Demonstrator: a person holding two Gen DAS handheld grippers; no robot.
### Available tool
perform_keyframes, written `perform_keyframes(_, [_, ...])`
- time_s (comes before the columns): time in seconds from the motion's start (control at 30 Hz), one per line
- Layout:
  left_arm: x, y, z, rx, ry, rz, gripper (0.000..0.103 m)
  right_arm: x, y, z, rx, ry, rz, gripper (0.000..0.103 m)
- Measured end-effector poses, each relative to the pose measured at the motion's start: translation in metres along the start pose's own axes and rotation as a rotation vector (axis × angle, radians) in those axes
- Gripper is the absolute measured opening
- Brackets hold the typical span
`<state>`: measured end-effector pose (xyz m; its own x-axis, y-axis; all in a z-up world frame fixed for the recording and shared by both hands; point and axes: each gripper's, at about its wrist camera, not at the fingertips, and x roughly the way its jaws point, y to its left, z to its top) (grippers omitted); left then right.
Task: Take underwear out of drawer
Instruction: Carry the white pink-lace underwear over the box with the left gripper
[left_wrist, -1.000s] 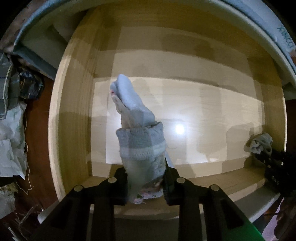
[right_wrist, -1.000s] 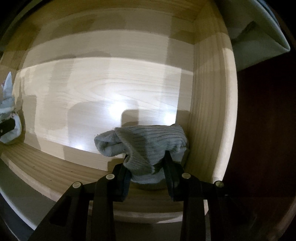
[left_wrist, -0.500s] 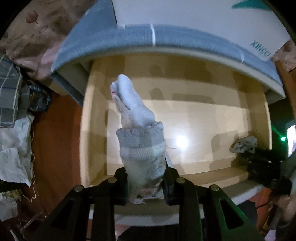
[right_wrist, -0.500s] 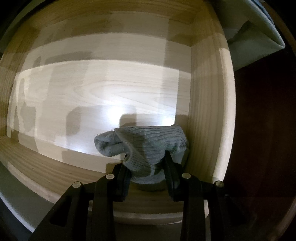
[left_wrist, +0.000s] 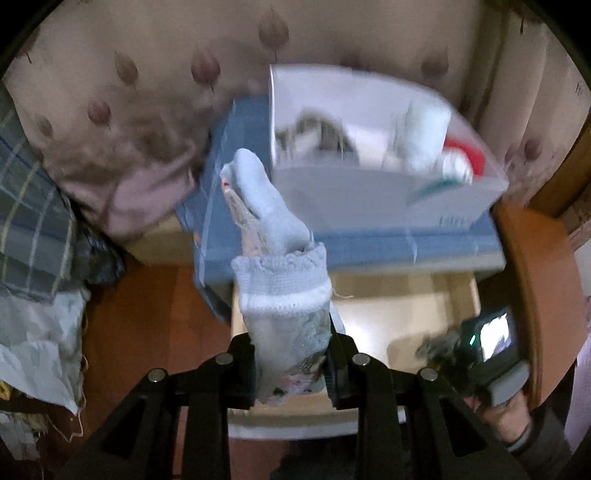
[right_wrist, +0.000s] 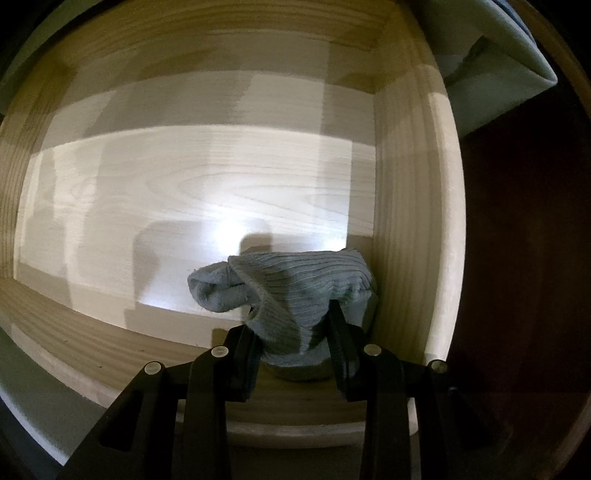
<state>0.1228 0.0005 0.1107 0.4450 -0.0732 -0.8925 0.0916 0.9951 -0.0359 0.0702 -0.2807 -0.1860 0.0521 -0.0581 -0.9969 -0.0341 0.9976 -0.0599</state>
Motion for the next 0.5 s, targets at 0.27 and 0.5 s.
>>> perform_keyframes(0.27, [-0.034, 0.003, 0.065, 0.015, -0.124, 0.005, 0.026, -0.010, -0.016, -0.003, 0.010, -0.009, -0.001, 0.032])
perform_keyframes(0.5, [-0.017, -0.016, 0.104, 0.050, -0.179, -0.008, 0.026, -0.009, -0.011, -0.006, 0.016, -0.013, -0.015, 0.033])
